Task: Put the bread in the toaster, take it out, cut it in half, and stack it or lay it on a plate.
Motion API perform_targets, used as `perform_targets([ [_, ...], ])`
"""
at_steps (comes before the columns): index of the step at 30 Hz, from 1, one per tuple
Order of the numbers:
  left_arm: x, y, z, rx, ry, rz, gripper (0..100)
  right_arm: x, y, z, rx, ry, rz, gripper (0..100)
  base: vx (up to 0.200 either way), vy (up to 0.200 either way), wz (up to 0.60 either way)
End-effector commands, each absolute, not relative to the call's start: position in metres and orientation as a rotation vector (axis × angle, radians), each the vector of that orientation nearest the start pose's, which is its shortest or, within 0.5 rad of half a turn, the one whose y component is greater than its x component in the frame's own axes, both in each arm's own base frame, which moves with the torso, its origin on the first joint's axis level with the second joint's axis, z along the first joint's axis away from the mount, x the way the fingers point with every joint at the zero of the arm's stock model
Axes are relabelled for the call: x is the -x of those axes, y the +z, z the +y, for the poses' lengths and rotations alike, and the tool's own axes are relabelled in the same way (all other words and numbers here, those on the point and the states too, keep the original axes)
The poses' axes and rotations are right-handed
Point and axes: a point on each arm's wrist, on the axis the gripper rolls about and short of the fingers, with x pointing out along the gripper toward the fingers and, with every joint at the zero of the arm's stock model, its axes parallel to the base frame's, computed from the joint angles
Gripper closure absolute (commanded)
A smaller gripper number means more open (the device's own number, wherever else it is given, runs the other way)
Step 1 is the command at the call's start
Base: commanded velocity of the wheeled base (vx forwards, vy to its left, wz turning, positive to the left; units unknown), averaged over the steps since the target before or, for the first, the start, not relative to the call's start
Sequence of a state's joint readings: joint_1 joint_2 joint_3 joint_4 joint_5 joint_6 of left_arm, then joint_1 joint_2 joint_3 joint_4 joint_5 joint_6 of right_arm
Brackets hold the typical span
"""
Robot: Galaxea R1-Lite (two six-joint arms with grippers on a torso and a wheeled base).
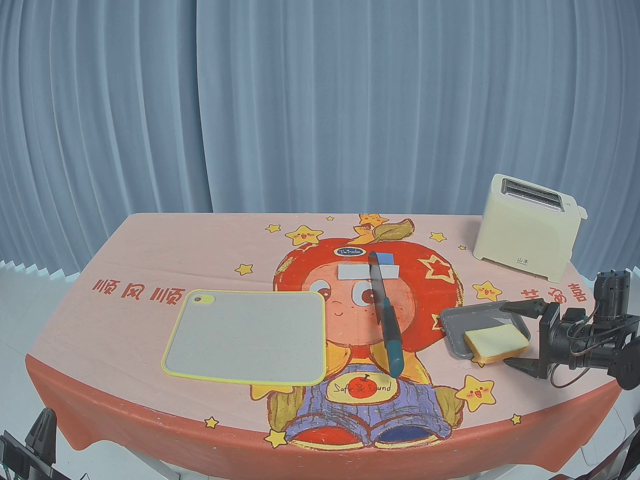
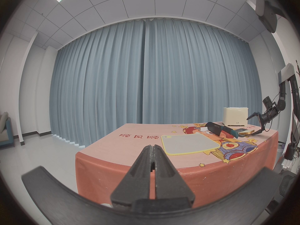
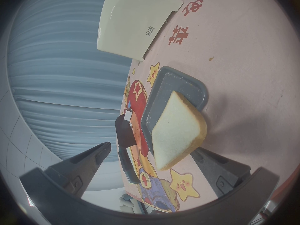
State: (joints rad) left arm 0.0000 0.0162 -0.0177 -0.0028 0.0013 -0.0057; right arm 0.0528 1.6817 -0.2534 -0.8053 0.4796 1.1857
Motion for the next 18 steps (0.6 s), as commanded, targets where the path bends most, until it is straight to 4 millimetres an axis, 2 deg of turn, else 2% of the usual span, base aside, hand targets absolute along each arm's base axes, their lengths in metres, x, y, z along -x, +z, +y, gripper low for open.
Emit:
perform_targets([
  [1,0.0227,0.0758,0.0,0.006,0.002,-0.002,100,-0.2148,0.0765,0.0206,-1.253,0.082,0.857,0,0.0,0.0,0.0],
  [18,0.0227,0.0758,0.0,0.006,0.002,-0.002,100,-0.2174,0.0772,0.0187,-1.257,0.078,0.848,0,0.0,0.0,0.0],
])
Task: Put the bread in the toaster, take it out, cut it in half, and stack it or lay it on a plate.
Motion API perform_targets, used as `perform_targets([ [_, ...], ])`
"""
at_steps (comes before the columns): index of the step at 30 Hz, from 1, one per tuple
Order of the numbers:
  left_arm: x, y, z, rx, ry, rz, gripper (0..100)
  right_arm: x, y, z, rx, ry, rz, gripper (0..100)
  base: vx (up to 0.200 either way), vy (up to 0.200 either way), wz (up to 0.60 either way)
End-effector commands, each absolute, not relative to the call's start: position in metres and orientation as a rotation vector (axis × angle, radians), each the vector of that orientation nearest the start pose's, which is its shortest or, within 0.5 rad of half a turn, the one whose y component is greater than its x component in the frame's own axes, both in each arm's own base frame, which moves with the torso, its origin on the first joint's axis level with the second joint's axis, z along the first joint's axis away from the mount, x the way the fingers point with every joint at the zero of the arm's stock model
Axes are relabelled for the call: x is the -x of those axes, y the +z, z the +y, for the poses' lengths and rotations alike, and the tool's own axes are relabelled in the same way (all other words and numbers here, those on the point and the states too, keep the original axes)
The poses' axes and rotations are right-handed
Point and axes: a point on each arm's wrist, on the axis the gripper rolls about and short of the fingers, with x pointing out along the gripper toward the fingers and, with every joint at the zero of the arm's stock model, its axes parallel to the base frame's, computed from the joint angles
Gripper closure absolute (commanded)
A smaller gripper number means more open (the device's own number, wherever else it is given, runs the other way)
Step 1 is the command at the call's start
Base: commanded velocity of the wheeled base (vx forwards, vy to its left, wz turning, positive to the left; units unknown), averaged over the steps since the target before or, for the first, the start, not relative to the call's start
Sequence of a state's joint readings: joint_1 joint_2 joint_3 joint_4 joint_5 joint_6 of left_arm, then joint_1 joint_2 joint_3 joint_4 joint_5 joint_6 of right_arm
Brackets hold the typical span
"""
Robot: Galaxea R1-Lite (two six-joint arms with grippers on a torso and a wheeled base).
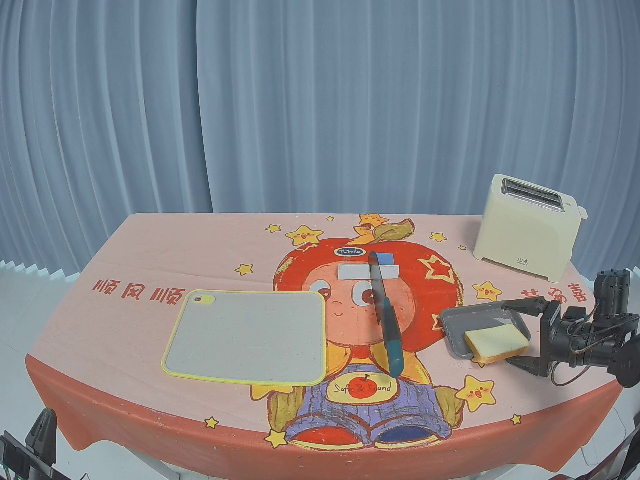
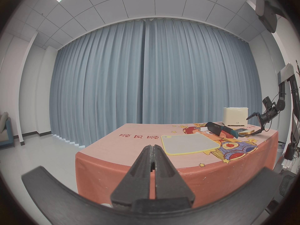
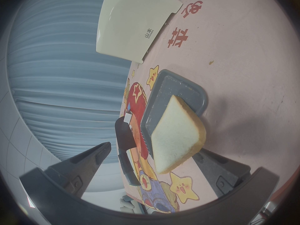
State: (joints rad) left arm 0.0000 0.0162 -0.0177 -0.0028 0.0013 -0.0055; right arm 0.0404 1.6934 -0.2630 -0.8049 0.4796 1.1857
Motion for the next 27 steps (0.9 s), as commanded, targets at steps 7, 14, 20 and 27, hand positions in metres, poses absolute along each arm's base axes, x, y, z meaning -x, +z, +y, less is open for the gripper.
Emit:
perform_targets([
  [7,0.023,0.076,0.0,0.006,0.002,-0.002,100,-0.218,0.077,0.017,-1.263,0.077,0.847,0,0.0,0.0,0.0],
  [14,0.023,0.076,0.0,0.006,0.002,-0.002,100,-0.218,0.068,0.017,-1.265,0.054,0.887,100,0.0,0.0,0.0],
  [20,0.023,0.076,0.0,0.006,0.002,-0.002,100,-0.215,0.064,0.017,-1.265,0.044,0.907,100,0.0,0.0,0.0],
  [27,0.023,0.076,0.0,0.006,0.002,-0.002,100,-0.216,0.066,0.017,-1.262,0.051,0.896,100,0.0,0.0,0.0],
])
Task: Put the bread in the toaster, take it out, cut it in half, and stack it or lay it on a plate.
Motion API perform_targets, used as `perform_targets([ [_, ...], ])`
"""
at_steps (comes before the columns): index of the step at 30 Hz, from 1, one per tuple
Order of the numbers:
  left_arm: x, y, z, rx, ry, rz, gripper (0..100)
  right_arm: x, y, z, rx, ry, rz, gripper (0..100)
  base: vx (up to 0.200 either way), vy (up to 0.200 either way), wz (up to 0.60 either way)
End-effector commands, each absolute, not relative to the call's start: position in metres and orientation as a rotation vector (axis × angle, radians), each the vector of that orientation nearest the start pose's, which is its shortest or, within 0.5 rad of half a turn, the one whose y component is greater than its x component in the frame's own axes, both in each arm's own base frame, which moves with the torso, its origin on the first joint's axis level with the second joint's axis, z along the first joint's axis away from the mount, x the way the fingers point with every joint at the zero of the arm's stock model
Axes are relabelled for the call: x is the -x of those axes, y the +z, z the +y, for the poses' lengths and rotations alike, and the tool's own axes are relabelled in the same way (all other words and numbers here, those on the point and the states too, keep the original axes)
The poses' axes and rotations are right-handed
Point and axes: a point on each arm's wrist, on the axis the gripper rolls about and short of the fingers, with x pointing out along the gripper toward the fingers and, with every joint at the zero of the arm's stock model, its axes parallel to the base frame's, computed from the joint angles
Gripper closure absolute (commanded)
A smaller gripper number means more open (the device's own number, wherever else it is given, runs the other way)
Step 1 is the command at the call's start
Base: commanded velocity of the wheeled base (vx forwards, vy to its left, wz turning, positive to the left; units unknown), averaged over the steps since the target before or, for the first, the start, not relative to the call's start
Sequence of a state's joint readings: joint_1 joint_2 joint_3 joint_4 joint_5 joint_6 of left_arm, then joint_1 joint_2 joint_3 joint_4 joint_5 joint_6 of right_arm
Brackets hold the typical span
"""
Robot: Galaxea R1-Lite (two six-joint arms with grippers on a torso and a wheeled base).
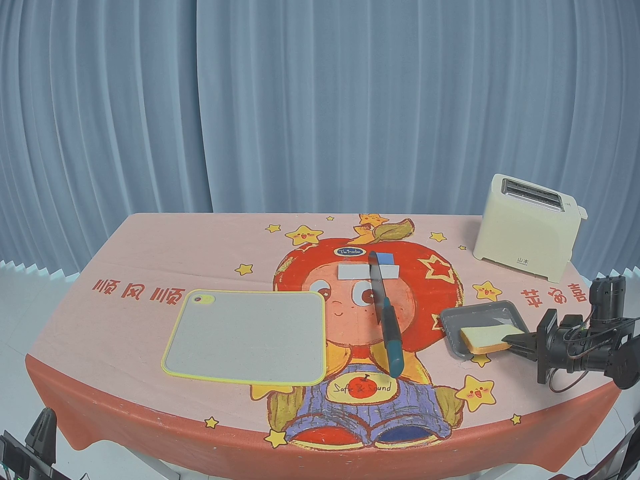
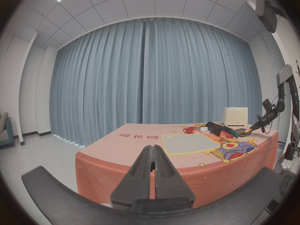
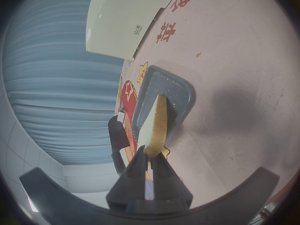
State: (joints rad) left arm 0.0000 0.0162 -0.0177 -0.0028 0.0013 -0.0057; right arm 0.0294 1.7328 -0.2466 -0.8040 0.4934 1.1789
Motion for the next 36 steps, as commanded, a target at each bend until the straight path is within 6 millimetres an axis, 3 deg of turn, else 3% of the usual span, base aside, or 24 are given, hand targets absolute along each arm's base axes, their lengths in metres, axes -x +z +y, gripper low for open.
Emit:
perform_targets([
  [1,0.023,0.076,0.0,0.006,0.002,-0.002,100,-0.216,0.067,0.017,-1.262,0.052,0.892,100,0.0,0.0,0.0],
  [18,0.023,0.076,0.0,0.006,0.002,-0.002,100,-0.213,0.084,0.017,-1.249,0.14,0.776,100,0.0,0.0,0.0],
  [36,0.023,0.076,0.0,0.006,0.002,-0.002,100,-0.189,0.086,0.02,-1.223,0.242,0.661,100,0.0,0.0,0.0],
])
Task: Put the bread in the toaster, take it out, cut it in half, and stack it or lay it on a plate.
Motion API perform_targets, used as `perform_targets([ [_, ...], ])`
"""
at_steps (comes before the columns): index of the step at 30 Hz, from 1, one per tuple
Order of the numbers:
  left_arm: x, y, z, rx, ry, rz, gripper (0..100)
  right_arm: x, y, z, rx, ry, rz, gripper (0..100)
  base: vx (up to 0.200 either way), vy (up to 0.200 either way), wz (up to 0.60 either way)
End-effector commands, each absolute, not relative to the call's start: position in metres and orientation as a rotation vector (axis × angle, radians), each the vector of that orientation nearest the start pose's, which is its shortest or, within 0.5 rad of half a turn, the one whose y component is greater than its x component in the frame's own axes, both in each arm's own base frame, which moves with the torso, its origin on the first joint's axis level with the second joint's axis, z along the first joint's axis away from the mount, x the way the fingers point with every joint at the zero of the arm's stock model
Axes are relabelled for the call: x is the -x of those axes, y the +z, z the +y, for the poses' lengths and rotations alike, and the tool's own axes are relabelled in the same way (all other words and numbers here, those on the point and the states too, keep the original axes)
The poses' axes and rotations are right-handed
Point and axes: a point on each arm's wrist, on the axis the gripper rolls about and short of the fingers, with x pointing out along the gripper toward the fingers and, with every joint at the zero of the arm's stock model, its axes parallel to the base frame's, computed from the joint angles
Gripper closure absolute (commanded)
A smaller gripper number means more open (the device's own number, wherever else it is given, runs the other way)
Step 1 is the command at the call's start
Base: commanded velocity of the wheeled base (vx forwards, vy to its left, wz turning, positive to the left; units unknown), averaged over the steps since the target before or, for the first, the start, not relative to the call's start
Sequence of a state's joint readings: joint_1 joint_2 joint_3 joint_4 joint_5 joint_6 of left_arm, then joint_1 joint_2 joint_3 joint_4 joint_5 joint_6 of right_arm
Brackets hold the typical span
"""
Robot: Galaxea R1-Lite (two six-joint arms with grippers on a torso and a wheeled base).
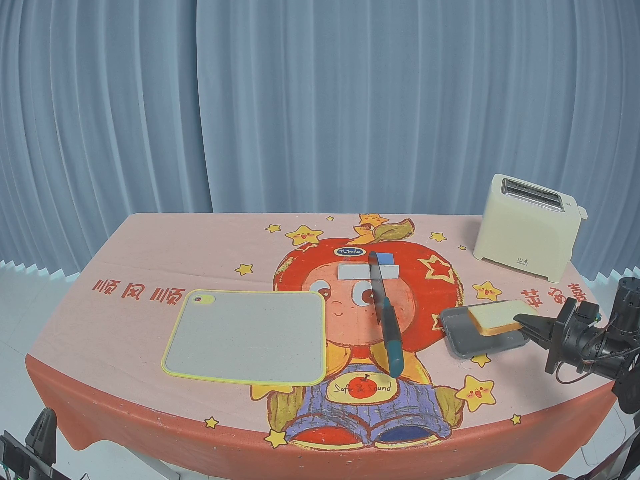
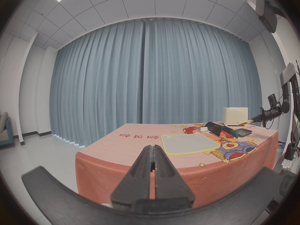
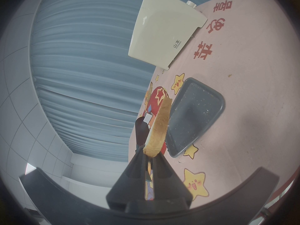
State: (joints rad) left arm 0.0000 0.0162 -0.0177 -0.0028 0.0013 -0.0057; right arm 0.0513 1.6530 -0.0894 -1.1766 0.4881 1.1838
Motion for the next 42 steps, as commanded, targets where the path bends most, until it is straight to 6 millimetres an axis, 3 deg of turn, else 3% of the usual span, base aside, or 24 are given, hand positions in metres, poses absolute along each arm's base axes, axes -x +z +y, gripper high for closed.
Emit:
perform_targets([
  [1,0.023,0.076,0.0,0.006,0.002,-0.002,100,-0.187,0.086,0.02,-1.223,0.242,0.66,100,0.0,0.0,0.0],
  [9,0.023,0.076,0.0,0.006,0.002,-0.002,100,-0.176,0.089,0.017,-1.22,0.263,0.603,100,0.0,0.0,0.0],
  [42,0.023,0.076,0.0,0.006,0.002,-0.002,100,-0.17,0.099,0.016,-1.204,0.298,0.542,100,0.0,0.0,0.0],
])
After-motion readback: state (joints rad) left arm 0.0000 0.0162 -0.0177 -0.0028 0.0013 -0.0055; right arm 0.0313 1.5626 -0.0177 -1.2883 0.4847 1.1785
